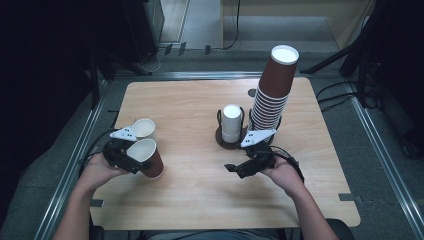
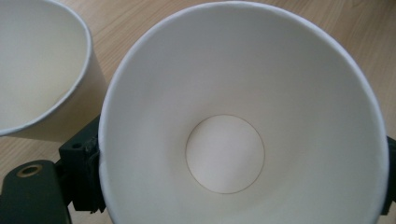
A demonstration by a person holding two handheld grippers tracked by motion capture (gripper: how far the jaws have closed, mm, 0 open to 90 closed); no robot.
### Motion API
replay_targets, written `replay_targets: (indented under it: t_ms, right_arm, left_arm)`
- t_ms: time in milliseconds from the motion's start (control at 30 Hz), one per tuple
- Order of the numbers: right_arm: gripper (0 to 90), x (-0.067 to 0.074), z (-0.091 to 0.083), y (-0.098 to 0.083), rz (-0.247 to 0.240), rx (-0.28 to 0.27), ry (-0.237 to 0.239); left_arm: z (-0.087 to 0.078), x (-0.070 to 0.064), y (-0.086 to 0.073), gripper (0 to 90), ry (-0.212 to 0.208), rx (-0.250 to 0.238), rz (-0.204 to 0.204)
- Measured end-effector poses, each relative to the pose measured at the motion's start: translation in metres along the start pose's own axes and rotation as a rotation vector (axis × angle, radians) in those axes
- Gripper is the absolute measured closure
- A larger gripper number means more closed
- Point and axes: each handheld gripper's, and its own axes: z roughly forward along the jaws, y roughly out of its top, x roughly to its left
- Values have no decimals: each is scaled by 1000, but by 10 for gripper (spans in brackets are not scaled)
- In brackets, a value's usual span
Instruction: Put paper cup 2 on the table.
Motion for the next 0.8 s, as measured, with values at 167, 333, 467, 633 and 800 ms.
replay_targets:
  t_ms: [167,333,467,633,800]
  right_arm:
    - [152,0,0,0,2,2,0]
    - [151,0,0,0,0,3,0]
    - [152,0,0,0,-1,3,0]
    - [152,0,0,-1,-3,4,0]
    - [152,0,0,-1,-2,5,0]
  left_arm:
    - [2,4,-3,84,5,9,-9]
    - [4,4,-4,79,11,18,-14]
    - [5,5,-5,75,4,21,-23]
    - [6,5,-4,68,0,22,-25]
    - [6,4,-5,49,-24,17,-8]
